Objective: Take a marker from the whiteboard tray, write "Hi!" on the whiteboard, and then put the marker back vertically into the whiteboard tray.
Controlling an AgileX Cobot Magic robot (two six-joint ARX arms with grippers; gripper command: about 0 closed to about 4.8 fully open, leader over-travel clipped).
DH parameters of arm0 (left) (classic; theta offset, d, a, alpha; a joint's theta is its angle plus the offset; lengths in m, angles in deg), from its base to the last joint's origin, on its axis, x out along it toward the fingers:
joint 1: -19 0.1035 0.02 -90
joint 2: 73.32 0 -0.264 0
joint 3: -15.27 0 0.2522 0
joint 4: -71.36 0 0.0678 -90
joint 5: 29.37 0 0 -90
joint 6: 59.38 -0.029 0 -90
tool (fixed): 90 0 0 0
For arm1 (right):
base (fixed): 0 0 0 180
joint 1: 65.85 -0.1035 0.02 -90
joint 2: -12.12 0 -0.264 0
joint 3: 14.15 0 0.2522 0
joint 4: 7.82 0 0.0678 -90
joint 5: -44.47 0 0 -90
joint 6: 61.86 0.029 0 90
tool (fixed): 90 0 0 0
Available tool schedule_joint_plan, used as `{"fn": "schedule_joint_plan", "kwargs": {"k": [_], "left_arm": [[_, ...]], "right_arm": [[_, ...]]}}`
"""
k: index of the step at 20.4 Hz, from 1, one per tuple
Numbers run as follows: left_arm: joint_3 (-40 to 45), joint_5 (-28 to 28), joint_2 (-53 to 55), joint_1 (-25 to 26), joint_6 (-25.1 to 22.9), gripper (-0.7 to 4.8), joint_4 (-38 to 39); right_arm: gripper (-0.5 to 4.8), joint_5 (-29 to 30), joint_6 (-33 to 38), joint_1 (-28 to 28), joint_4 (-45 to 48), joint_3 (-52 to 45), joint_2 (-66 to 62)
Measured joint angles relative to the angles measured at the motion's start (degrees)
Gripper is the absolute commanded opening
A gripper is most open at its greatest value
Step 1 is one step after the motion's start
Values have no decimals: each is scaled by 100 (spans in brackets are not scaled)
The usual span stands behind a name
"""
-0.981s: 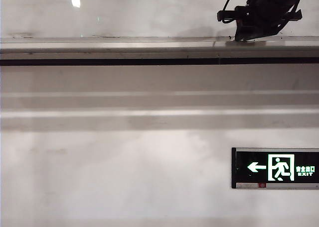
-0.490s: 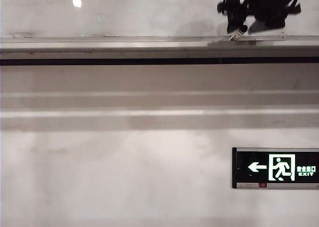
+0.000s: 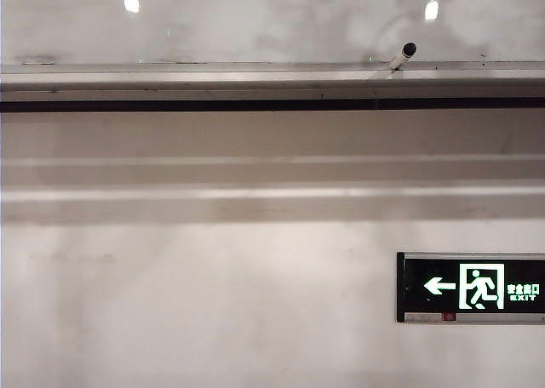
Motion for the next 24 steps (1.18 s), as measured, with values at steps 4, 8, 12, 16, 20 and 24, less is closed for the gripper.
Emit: {"fn": "schedule_joint_plan", "kwargs": {"k": [4,8,12,16,20,24], "left_arm": [[-2,-175,-363,-2,0,-5,682],[905,-557,-1064,-2,118,-5,940],[2297,-756,-2170,0,127,-5,542],[3329,-997,-3119,-2,251,-5,483],[4242,-1150,-4192,-2,474,-5,457],[4977,-1150,-4693,-2,551,-5,426]], "right_arm": [[-1,7,4,-2,-1248,-120,1246],[-1,131,-284,0,-1460,-1123,2332],[-2,234,-339,-2,-1447,-2334,3353],[-1,284,-339,-2,-1268,-3613,4181],[23,262,-337,-2,-1003,-4747,4881],[23,254,-339,-2,-1034,-4946,5233]]}}
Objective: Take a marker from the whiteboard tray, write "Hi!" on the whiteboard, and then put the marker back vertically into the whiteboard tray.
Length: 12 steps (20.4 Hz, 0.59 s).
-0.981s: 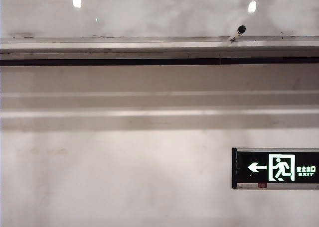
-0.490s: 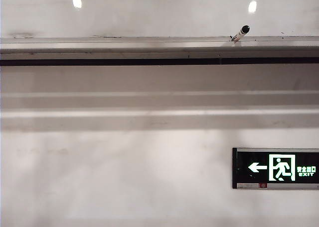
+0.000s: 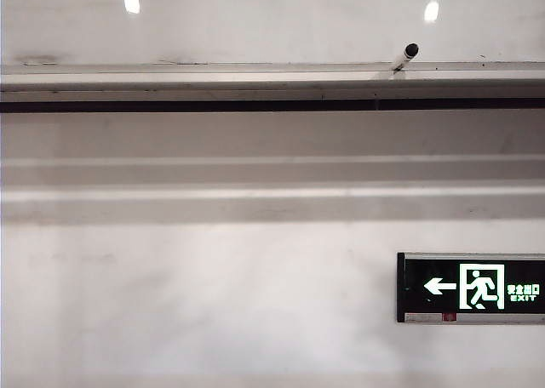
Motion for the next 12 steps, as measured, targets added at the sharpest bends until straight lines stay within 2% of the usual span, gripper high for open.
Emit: {"fn": "schedule_joint_plan", "kwargs": {"k": [2,7,12], "left_arm": [[293,-4,-46,0,81,-6,-79],[1204,254,-42,0,247,-6,-1001],[1408,170,-306,129,225,-6,-1222]], "right_arm": [[23,-4,0,0,-33,4,92],[23,-13,0,0,-70,4,131],[23,-15,0,0,-70,4,131]]}}
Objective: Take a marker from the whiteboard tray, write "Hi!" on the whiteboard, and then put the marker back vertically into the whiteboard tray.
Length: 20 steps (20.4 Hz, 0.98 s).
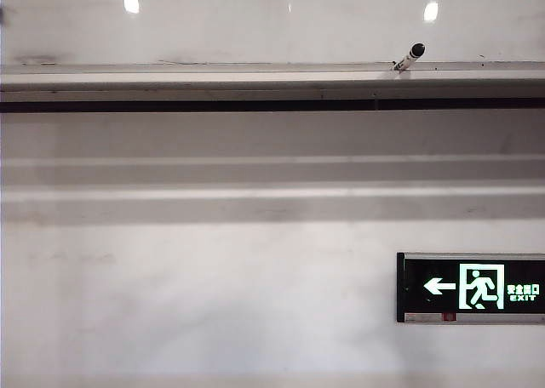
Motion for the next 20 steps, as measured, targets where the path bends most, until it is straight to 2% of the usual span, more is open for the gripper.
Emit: {"fn": "schedule_joint_plan", "kwargs": {"k": [2,6,9,11,15,20], "left_arm": [[98,4,-76,376,0,-6,-90],[308,199,-85,1773,-2,-5,-61],[608,328,-85,2487,-22,-5,-245],[822,348,-85,2763,-48,-5,-540],[1005,369,-85,3012,-647,-5,-992],[1005,348,-85,3163,-717,21,-997]], "right_arm": [[23,-13,0,0,2,0,0],[23,-11,0,2,-2,-2,24],[23,-15,0,0,0,0,24],[23,-13,0,2,0,0,24],[23,-13,0,0,-2,-2,22],[23,-13,0,0,-2,0,22]]}}
